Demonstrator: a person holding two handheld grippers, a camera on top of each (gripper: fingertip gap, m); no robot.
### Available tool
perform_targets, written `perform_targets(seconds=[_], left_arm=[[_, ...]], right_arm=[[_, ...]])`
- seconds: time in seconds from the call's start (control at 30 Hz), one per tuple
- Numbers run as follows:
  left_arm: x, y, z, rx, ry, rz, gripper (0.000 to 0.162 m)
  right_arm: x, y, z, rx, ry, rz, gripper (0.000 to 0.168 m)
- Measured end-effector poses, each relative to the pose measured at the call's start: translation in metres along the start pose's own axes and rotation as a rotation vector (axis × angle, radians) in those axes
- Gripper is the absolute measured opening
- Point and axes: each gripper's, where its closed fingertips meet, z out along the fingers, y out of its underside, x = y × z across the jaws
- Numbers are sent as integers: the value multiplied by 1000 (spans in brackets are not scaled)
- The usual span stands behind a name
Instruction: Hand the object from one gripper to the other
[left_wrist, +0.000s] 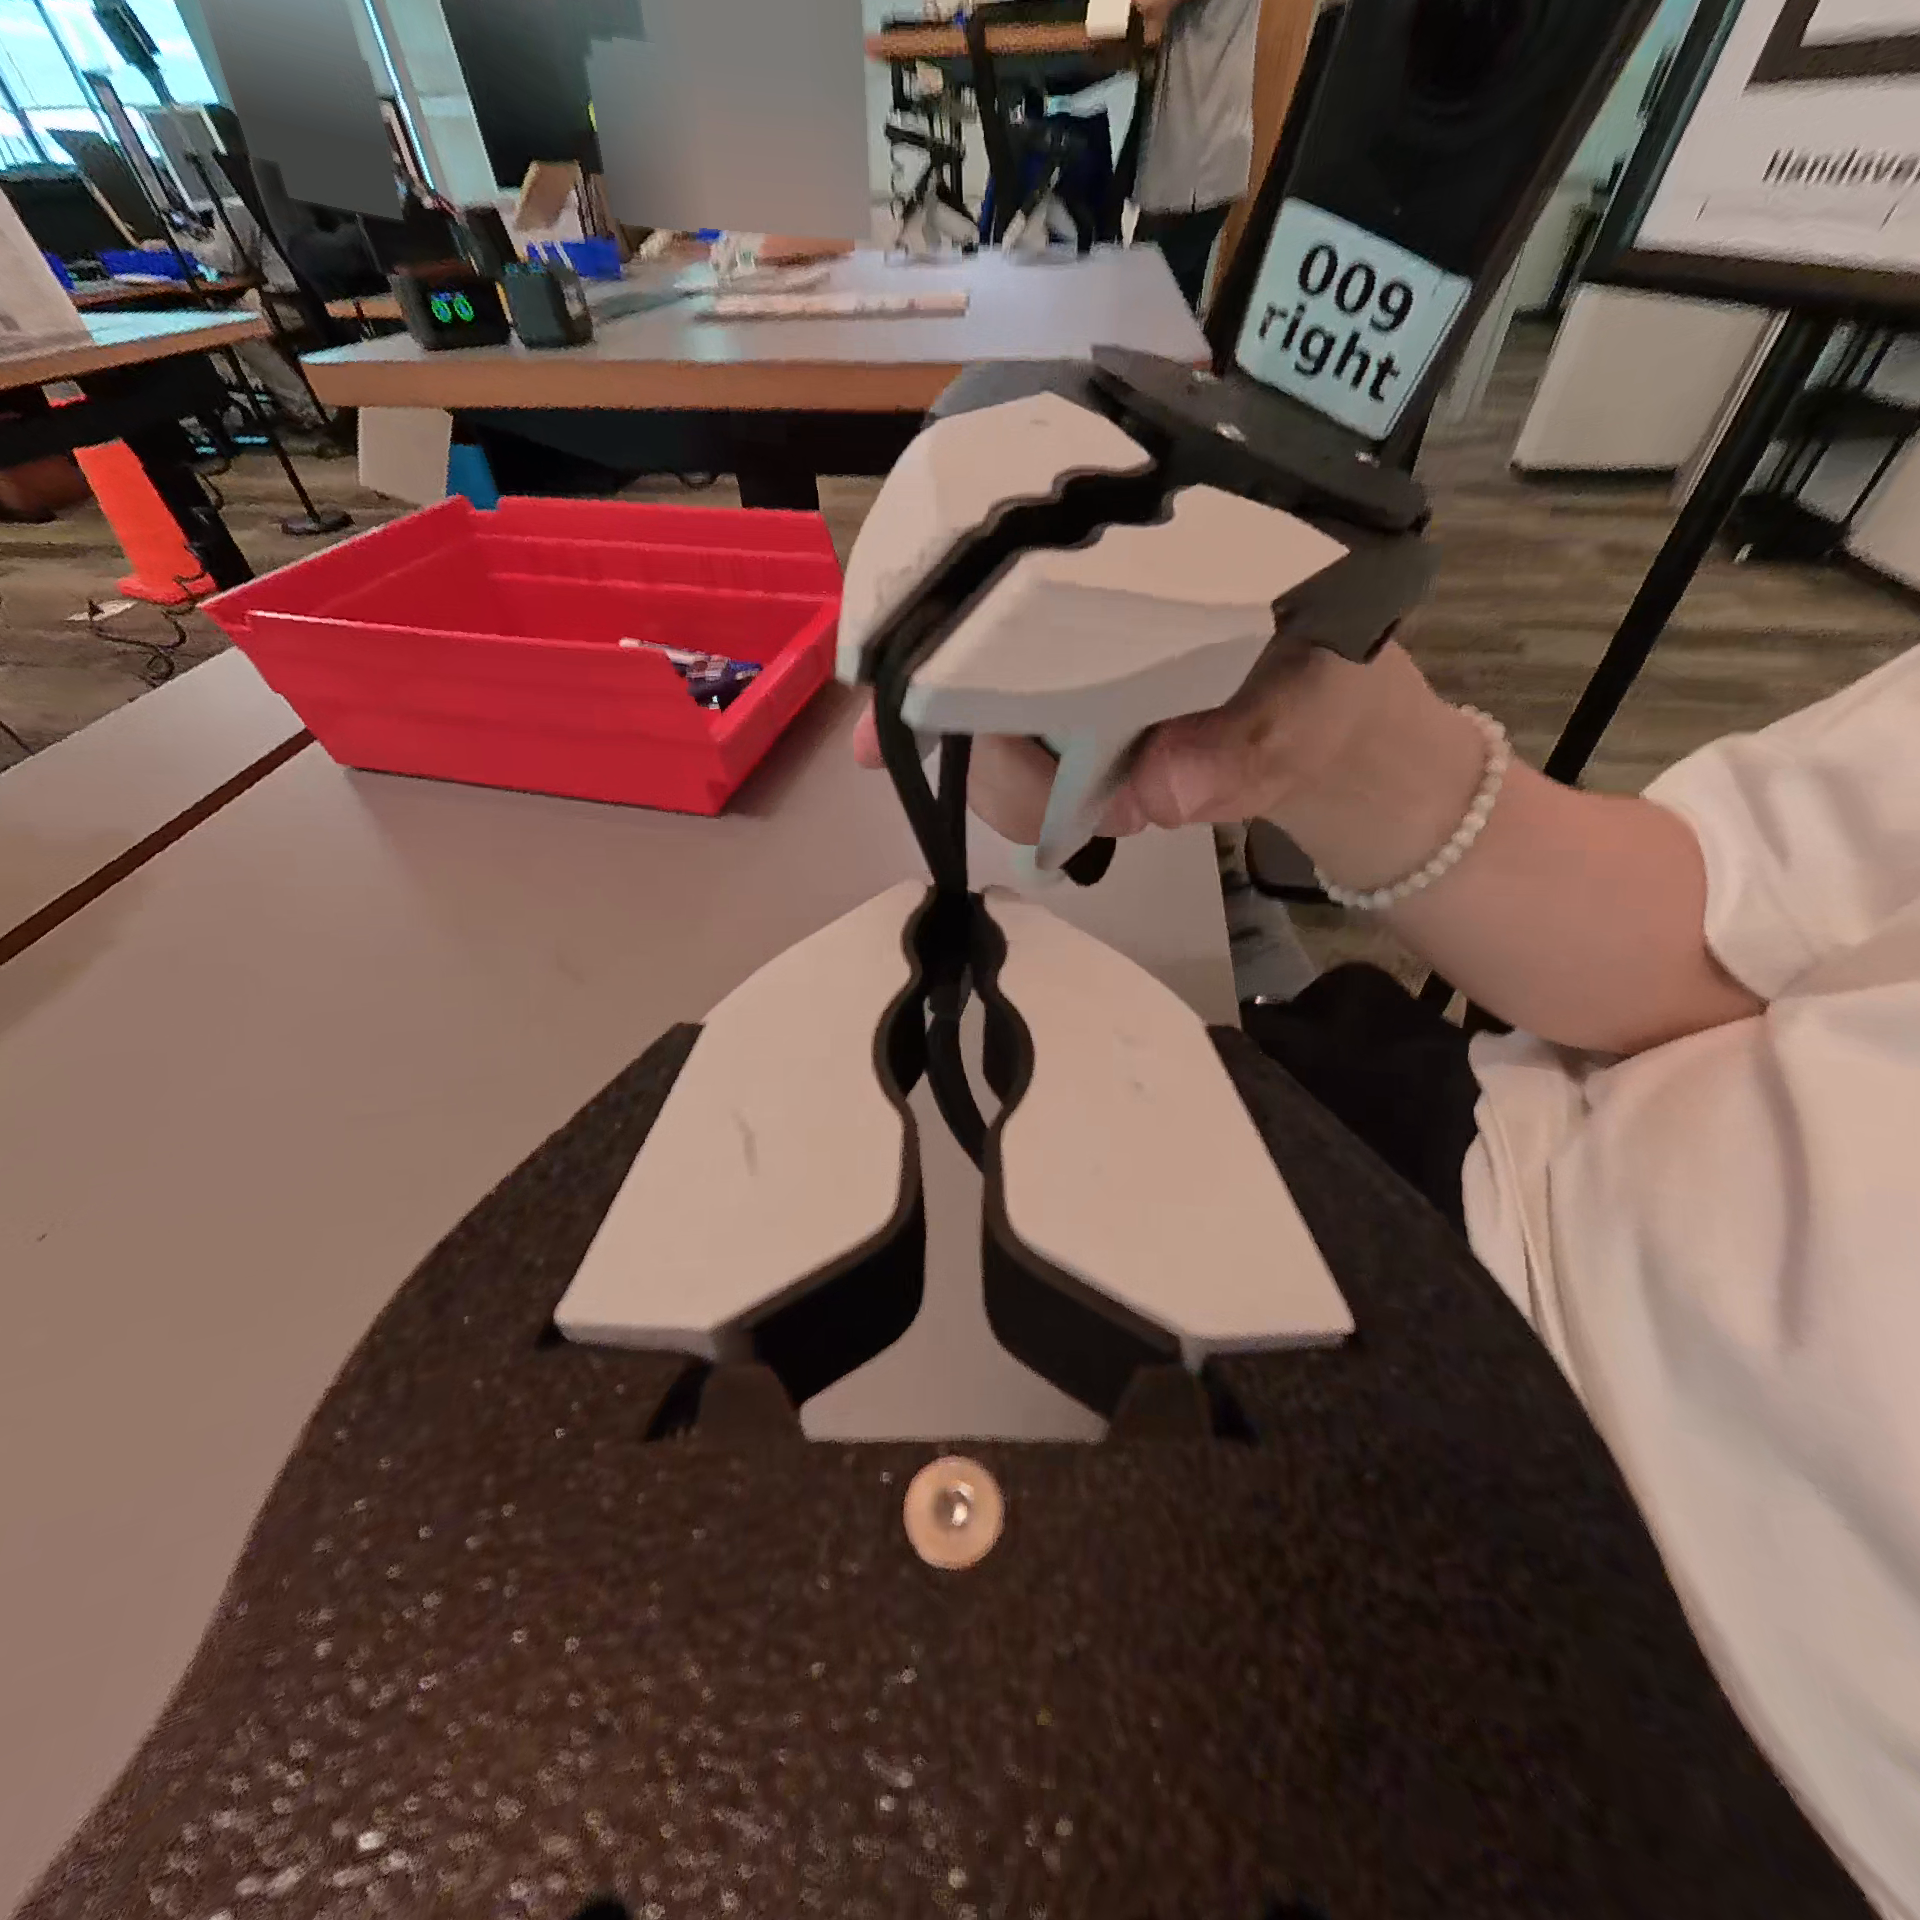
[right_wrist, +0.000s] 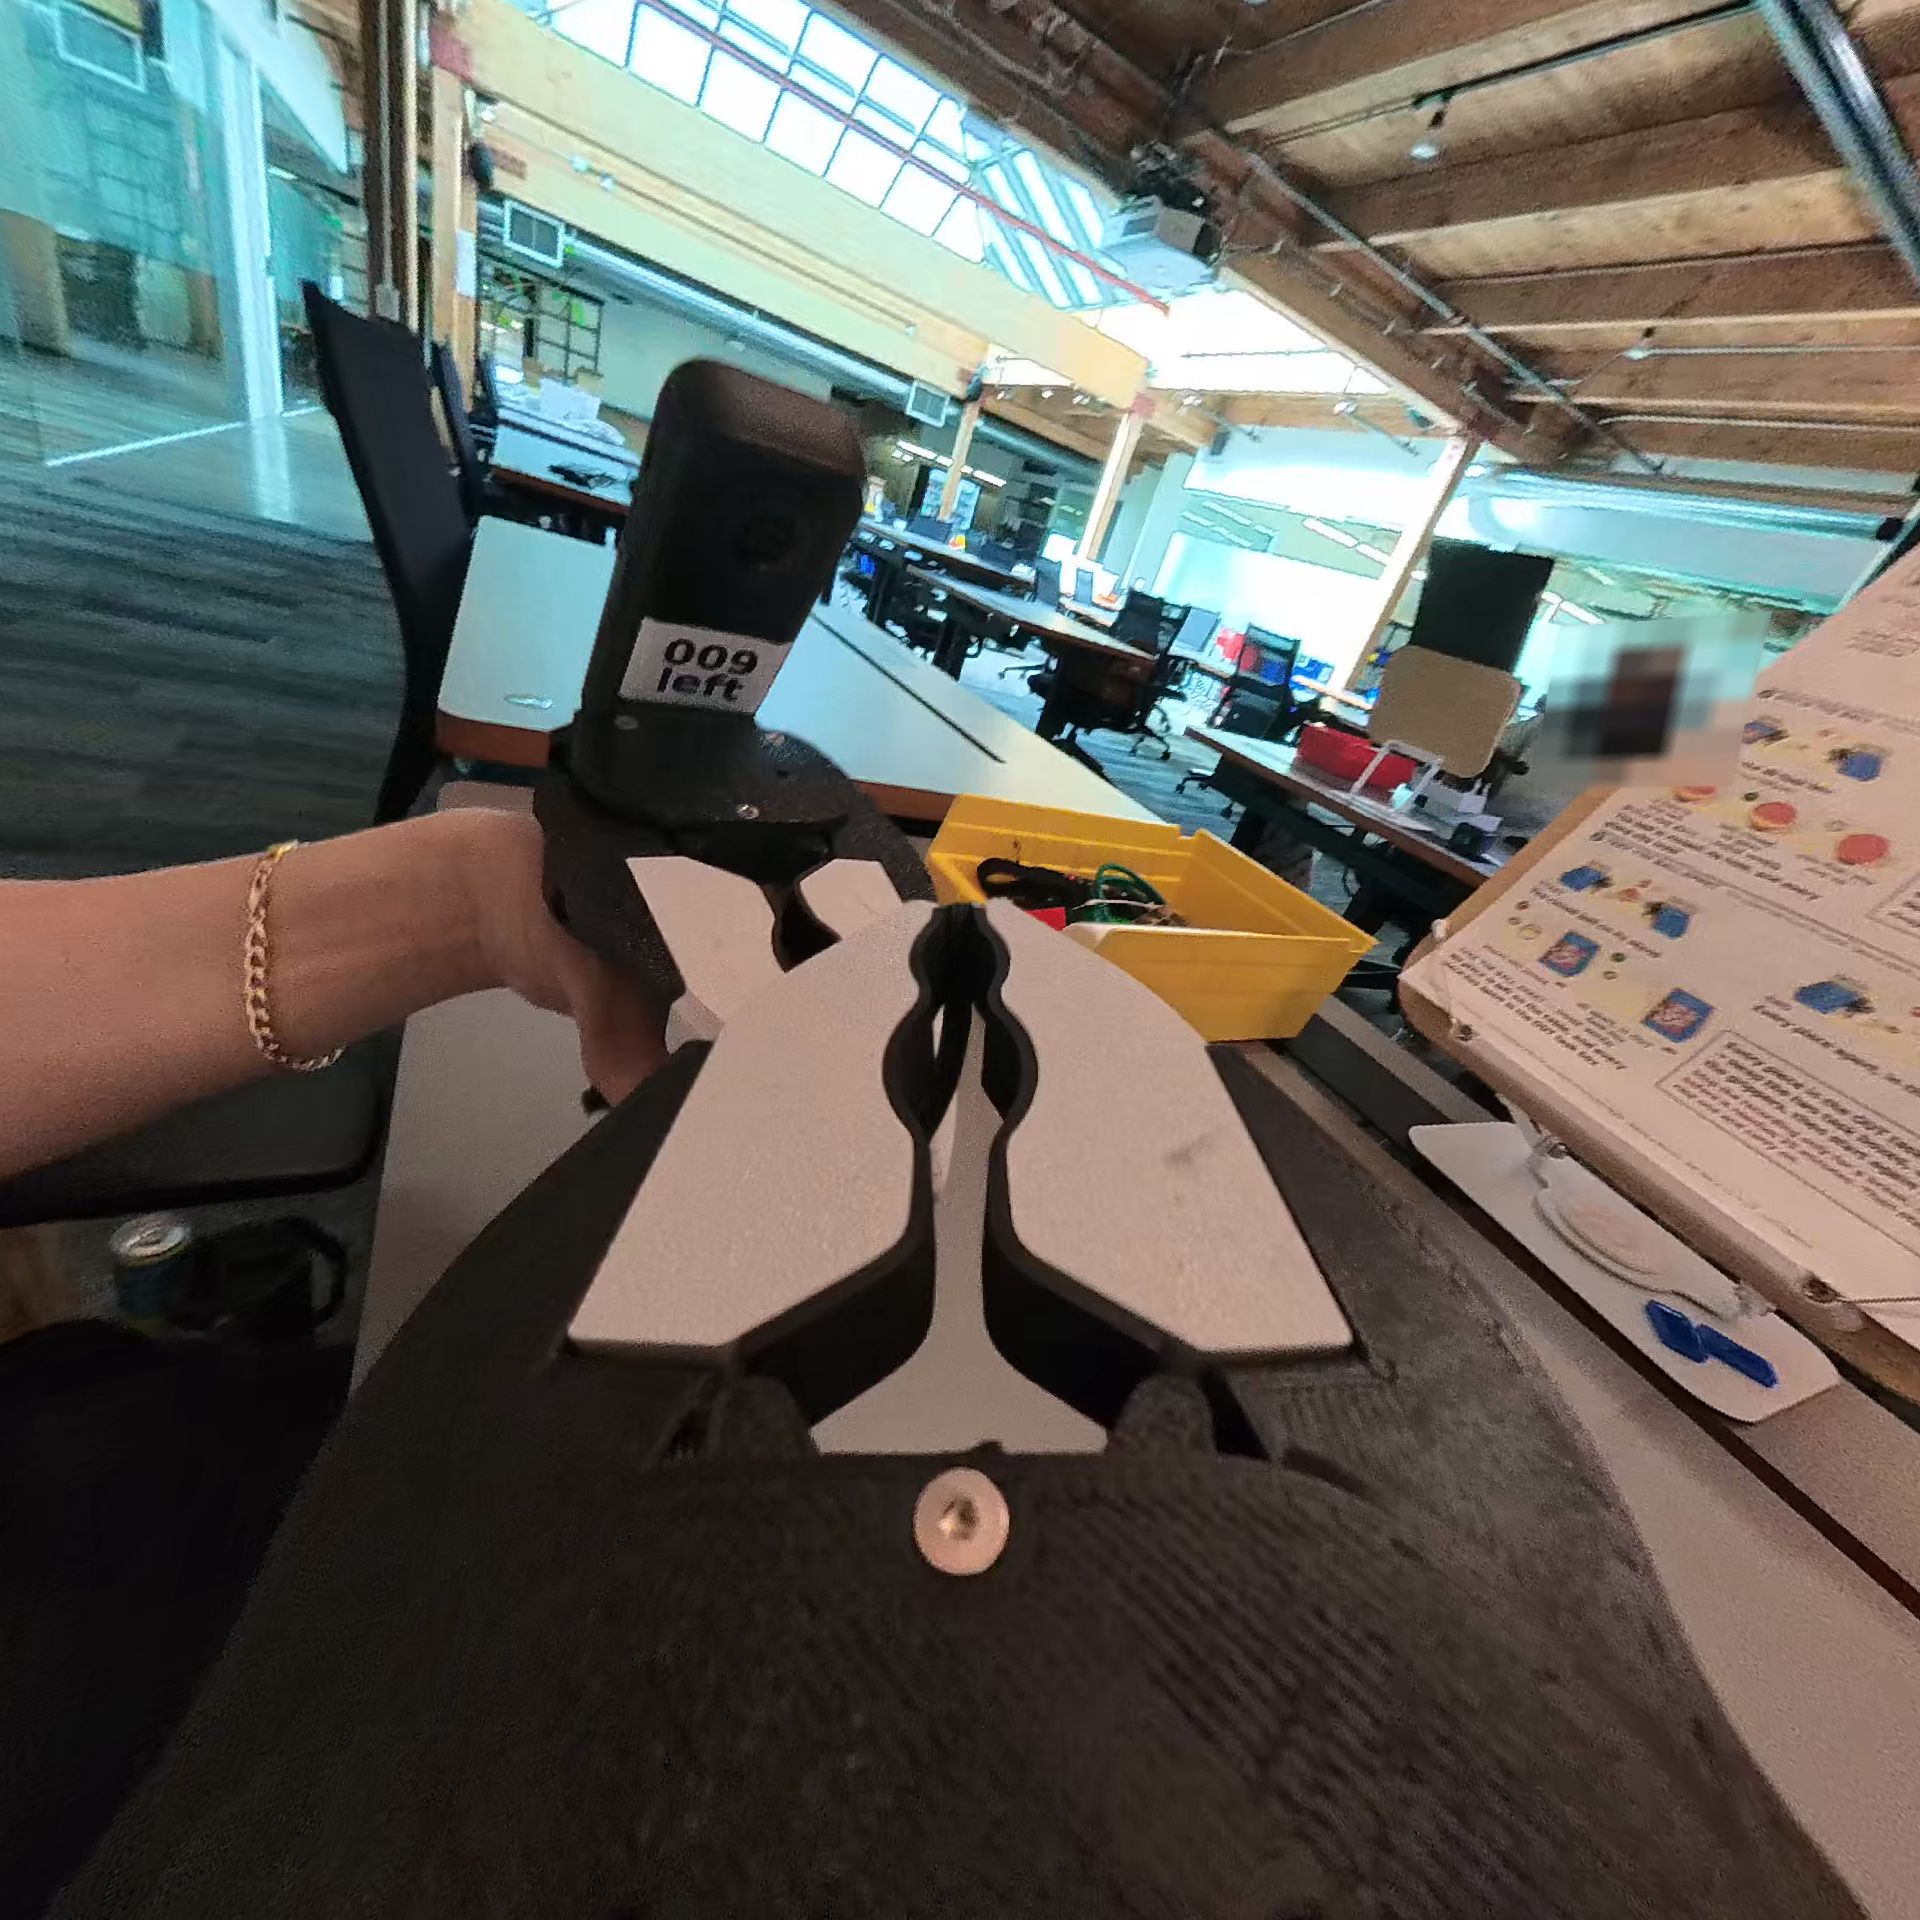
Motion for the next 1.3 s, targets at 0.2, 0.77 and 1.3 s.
perform_targets(seconds=[0.2, 0.77, 1.3], left_arm=[[-2, 19, -1, -80, 19, -43, 28], [-15, 45, 20, -151, -3, -167, 7], [-32, 0, -9, 167, 3, -342, 7]], right_arm=[[24, -27, -14, 145, 67, 90, 3], [37, -38, -27, 194, 156, 76, 3], [21, 36, -12, -96, -24, 352, 33]])
